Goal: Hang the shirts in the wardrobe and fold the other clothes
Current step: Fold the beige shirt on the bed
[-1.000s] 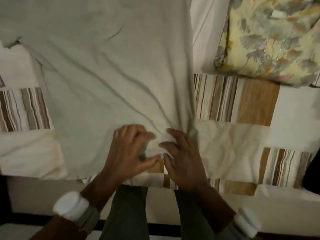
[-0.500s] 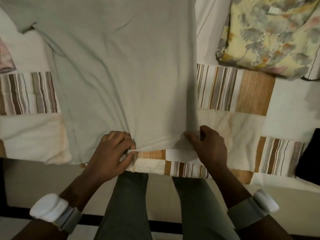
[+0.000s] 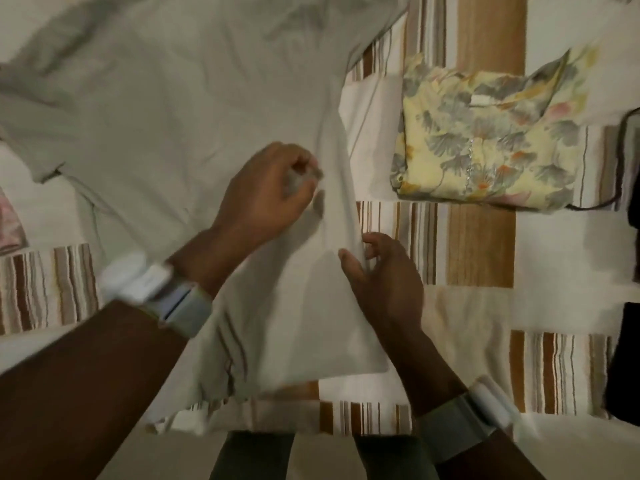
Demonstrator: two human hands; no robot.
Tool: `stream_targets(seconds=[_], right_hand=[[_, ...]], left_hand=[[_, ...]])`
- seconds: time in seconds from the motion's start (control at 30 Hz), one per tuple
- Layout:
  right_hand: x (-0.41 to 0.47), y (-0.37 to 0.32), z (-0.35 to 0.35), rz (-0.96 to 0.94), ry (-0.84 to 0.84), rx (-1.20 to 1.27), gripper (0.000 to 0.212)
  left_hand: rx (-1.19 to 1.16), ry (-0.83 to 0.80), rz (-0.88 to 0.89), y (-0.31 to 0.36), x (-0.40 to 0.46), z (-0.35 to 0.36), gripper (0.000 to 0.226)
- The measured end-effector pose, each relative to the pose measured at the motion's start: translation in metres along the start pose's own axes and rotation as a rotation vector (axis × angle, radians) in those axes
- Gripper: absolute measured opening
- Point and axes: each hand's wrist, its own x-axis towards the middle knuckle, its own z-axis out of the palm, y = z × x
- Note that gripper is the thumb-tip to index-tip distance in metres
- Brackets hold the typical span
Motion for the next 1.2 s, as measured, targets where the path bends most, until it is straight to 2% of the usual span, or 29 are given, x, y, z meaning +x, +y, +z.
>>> stream_targets(seconds=[0.17,0.27,0.33,0.43,0.57,0.67,0.7,0.77,0.83,0.9,0.97,1.0,1.07,1.1,1.13,1.2], right_hand=[[0.064,-0.030,-0.001,0.035,0.032,0.074,0.041],[0.073,-0.034,0.000,0.059,-0.020,0.030,0.050],[0.069,-0.034,0.001,0.056,-0.040,0.012,0.054],[0.069,-0.036,0.004,0.068,-0.023,0.013,0.058],[0.070,-0.042,0.009,0.102,0.011,-0.040,0.055],[0.066,-0.048,0.010,0.077,0.013,-0.073,0.042],[0.064,-0.048,0.007,0.066,0.011,-0.057,0.035],[0.056,-0.054,-0.001,0.052,-0.014,-0.048,0.036],[0.043,-0.067,0.001,-0.042,-0.026,-0.079,0.029],[0.027,-0.079,0.006,-0.135,-0.051,-0.074,0.020],[0.012,-0.091,0.025,-0.213,-0.089,-0.062,0.016],[0.005,-0.097,0.042,-0.255,-0.085,-0.071,0.021],[-0.005,-0.099,0.065,-0.300,-0.076,-0.120,0.033],[-0.007,-0.095,0.067,-0.280,-0.088,-0.150,0.036],[-0.012,-0.093,0.073,-0.265,-0.088,-0.185,0.040],[-0.018,-0.087,0.078,-0.238,-0.054,-0.249,0.047]], left_hand=[[0.048,0.096,0.078,0.012,0.159,0.032,0.051],[0.160,0.009,-0.056,0.019,0.215,0.042,0.075],[0.265,-0.014,-0.127,0.014,0.231,0.048,0.083],[0.278,0.037,-0.127,0.007,0.235,0.055,0.078],[0.209,0.110,-0.117,-0.001,0.228,0.057,0.049],[-0.034,0.096,-0.181,-0.002,0.231,0.046,0.039],[-0.190,0.126,-0.226,-0.004,0.232,0.041,0.040],[-0.587,0.231,-0.359,-0.019,0.227,0.021,0.046],[-0.993,0.272,-0.480,-0.043,0.209,-0.004,0.060],[-1.334,0.343,-0.579,-0.058,0.183,-0.021,0.057],[-1.645,0.388,-0.621,-0.084,0.162,-0.032,0.051],[-1.757,0.382,-0.592,-0.093,0.151,-0.041,0.053],[-1.771,0.299,-0.581,-0.106,0.141,-0.046,0.055],[-1.686,0.266,-0.585,-0.104,0.144,-0.043,0.050],[-1.626,0.266,-0.585,-0.108,0.145,-0.044,0.049],[-1.532,0.374,-0.643,-0.117,0.151,-0.045,0.061]])
